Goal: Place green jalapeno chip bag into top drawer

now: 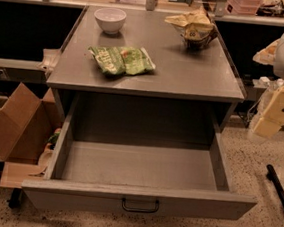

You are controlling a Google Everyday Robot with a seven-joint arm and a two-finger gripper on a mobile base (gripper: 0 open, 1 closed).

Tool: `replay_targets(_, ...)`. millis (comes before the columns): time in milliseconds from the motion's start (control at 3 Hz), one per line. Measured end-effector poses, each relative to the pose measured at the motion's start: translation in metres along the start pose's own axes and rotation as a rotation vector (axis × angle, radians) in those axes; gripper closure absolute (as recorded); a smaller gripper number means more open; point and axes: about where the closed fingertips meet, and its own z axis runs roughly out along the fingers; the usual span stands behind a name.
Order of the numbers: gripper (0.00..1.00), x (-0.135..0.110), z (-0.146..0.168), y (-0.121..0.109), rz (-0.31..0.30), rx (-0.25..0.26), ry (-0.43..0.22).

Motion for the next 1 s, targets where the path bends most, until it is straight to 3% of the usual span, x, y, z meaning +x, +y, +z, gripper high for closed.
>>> replay_targets(333, 0.00, -0.003, 0.000, -0.002, 0.000, 0.012, -0.008)
replay_targets(667, 0.00, -0.026, 0.017, -0.023, -0.029, 0.030, -0.067)
replay_targets(1000, 0.00, -0.076, 0.053, -0.060, -0.105, 0.061, -0.173)
